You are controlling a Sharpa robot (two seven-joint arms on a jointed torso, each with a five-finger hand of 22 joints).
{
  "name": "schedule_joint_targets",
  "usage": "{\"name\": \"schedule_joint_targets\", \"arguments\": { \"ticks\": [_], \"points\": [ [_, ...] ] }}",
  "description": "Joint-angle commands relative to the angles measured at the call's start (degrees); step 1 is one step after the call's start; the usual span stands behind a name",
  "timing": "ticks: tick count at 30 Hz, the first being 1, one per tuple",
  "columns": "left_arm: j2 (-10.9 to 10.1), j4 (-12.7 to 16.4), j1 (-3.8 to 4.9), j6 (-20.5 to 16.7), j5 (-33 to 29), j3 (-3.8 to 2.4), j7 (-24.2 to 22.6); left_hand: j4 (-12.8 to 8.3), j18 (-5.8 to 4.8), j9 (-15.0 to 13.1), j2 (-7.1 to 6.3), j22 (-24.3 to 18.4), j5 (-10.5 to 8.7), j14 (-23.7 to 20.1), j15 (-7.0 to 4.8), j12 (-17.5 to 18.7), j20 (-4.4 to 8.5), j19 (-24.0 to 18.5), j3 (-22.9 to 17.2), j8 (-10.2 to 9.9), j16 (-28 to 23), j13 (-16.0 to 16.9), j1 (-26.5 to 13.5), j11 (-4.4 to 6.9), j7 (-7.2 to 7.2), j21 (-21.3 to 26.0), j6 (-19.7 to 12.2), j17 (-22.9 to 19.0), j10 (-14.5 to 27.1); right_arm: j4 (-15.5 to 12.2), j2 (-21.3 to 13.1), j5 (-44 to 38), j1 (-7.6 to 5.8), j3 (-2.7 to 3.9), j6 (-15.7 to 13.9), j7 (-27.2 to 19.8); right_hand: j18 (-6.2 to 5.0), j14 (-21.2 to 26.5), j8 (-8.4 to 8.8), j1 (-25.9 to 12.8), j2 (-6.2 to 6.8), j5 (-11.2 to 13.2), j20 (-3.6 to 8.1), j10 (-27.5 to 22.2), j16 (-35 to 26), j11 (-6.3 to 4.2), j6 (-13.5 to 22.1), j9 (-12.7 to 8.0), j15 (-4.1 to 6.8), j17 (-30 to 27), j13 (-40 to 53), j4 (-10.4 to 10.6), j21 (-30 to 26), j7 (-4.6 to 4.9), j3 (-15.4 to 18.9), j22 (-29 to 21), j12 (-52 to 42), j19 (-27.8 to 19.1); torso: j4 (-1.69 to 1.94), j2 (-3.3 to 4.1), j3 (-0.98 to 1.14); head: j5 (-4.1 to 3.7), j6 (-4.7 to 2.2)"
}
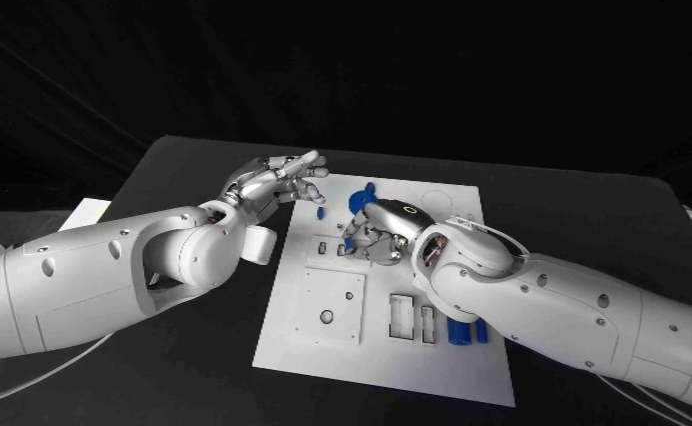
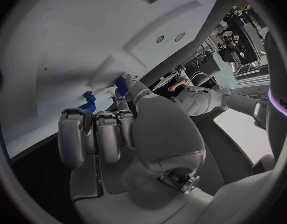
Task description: Assemble the parts on the task board
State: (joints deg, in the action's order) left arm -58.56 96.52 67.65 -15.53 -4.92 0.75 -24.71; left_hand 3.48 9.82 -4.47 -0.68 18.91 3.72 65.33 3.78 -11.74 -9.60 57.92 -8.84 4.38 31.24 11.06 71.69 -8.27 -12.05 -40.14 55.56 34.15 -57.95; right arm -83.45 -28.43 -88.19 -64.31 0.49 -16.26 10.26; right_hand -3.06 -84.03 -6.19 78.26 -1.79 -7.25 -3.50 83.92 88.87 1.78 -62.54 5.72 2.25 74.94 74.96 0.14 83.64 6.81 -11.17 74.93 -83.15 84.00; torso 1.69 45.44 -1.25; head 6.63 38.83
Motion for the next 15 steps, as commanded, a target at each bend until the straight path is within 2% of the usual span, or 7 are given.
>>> {"name": "schedule_joint_targets", "arguments": {
  "ticks": [1,15],
  "points": [
    [0.16,0.08,0.03,1.36,-0.12,-0.02,-0.46,-0.14,0.72,0.08,0.44,-0.09,-0.19,-0.41,0.11,0.28,-0.19,-0.08,0.11,-0.19,-0.15,-0.07,-0.07,0.04,-0.09,0.17,-0.41,-0.06,0.4,0.35,0.18,-1.65,0.15,-0.13,2.92,1.34,0.16,-5.47,-0.16,-0.75,0.28,0.12,0.24,1.98,-0.06,-0.31,-1.04,0.03,0.4,12.88,10.45,0.0,-0.34,-0.6,-0.1,0.69,0.38,0.65,-0.04,0.0,0.01,0.06,0.11],
    [0.24,0.12,0.03,1.27,-0.12,-0.02,-0.57,-0.14,0.72,0.09,0.42,-0.14,-0.19,-0.39,0.12,0.29,-0.2,-0.04,0.16,-0.19,-0.16,-0.1,-0.1,0.01,-0.12,0.22,-0.43,-0.06,0.44,0.78,0.28,-3.63,0.21,-0.21,4.7,2.43,0.14,-5.45,0.01,-1.14,0.57,0.23,0.22,1.81,-0.1,-0.25,-0.81,-0.03,0.36,12.83,10.29,-0.01,-0.42,-0.52,-0.12,0.57,0.65,0.61,0.04,-0.03,0.0,0.09,0.19]
  ]
}}
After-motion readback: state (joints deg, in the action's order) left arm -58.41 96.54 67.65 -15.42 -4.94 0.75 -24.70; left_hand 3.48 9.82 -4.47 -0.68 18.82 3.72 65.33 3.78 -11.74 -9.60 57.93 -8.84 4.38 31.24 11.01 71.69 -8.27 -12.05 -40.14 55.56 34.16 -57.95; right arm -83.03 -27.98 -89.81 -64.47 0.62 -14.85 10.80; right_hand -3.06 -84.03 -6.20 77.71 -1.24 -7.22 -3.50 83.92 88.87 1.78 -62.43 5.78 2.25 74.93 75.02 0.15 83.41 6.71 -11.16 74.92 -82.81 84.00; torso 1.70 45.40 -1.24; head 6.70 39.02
